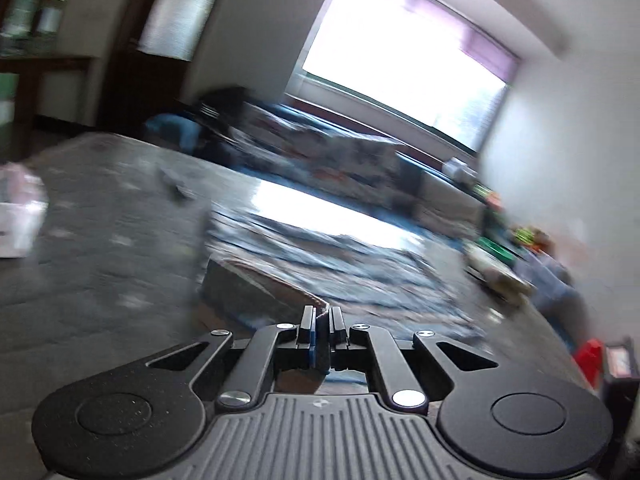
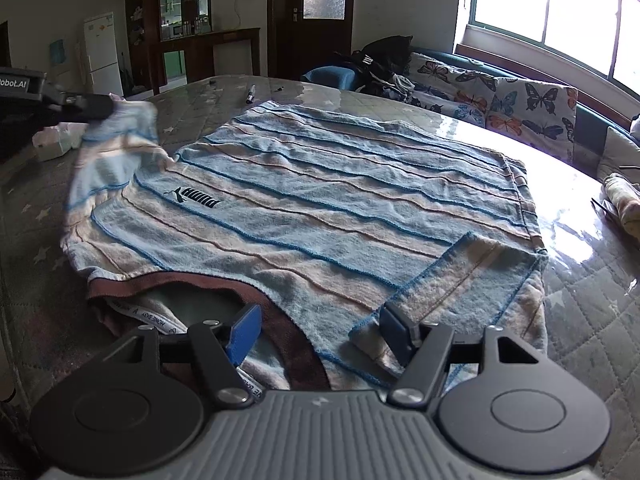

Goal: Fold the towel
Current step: 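Lay the lifted edge onto the garment and open the left gripper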

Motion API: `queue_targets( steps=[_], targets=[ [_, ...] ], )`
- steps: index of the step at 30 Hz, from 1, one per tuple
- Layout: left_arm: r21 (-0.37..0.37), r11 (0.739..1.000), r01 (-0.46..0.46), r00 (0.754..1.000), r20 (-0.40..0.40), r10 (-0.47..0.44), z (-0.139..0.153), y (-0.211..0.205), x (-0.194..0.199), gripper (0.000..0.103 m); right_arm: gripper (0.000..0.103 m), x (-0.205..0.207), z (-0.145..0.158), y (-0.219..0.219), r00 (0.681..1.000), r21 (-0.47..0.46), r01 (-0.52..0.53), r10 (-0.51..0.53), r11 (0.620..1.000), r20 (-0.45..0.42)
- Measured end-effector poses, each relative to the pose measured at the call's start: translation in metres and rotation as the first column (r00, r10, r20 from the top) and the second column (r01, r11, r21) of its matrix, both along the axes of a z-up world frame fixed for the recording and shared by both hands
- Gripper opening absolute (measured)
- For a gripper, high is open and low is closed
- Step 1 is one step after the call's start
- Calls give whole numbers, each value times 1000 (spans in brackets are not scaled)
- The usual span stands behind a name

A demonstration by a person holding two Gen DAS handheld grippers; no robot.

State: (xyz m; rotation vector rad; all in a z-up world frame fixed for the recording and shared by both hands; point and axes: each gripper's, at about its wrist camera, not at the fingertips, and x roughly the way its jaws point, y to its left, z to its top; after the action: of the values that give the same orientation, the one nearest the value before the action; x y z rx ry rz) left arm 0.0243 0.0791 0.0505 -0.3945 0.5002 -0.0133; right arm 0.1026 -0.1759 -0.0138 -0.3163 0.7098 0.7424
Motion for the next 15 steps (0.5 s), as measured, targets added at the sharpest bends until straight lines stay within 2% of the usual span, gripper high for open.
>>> queue_targets(
  steps=[6, 8, 9, 10, 11, 15],
  targets=[
    [-10, 993, 121, 991, -63, -121, -12, -27, 21, 9, 67, -1, 2, 0, 1000, 3, -1, 1, 1000, 4],
    [-7, 990, 142, 988, -62, -142, -10, -26, 20, 15, 67, -2, 5, -2, 1000, 6, -3, 3, 1000, 7],
    [1, 989, 145, 988, -61, -145, -9, -24, 19, 23, 67, -2, 6, -3, 1000, 8, -3, 3, 1000, 11],
    [16, 991, 134, 989, -60, -133, -8, -20, 19, 29, 67, -2, 8, -4, 1000, 11, -3, 3, 1000, 17],
    [29, 992, 119, 991, -62, -117, -7, -15, 19, 30, 67, -2, 10, -5, 1000, 15, -2, 2, 1000, 22],
    [83, 996, 15, 995, -98, -7, -16, 18, 30, 27, 64, 1, 17, -8, 999, 35, 11, -12, 999, 33]
  ],
)
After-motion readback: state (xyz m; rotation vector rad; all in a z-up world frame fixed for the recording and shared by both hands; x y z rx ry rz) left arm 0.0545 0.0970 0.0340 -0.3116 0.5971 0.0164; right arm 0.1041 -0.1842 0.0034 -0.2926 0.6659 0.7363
